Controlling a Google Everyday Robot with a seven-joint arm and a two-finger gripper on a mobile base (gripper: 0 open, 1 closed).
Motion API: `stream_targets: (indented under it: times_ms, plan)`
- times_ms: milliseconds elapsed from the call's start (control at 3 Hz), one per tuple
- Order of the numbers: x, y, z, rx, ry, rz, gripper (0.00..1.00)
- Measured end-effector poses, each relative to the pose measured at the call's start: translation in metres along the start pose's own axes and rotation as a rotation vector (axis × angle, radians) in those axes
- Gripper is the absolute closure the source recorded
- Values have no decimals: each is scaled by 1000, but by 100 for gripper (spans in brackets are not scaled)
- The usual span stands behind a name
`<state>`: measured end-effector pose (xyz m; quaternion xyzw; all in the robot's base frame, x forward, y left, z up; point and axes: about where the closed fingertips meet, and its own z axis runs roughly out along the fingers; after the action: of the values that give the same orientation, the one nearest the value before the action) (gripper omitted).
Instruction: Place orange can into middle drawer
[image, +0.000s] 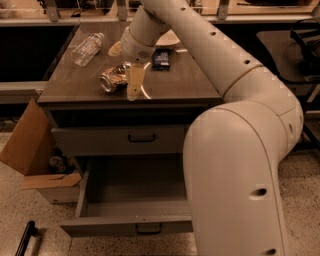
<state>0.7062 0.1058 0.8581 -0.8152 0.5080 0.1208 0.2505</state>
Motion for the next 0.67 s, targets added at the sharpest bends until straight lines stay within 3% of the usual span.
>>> stream_targets:
  times_ms: [333,667]
  plan:
    - [2,-2,10,-22,8,-1,14]
    - [3,-3,17,-40,11,0,38]
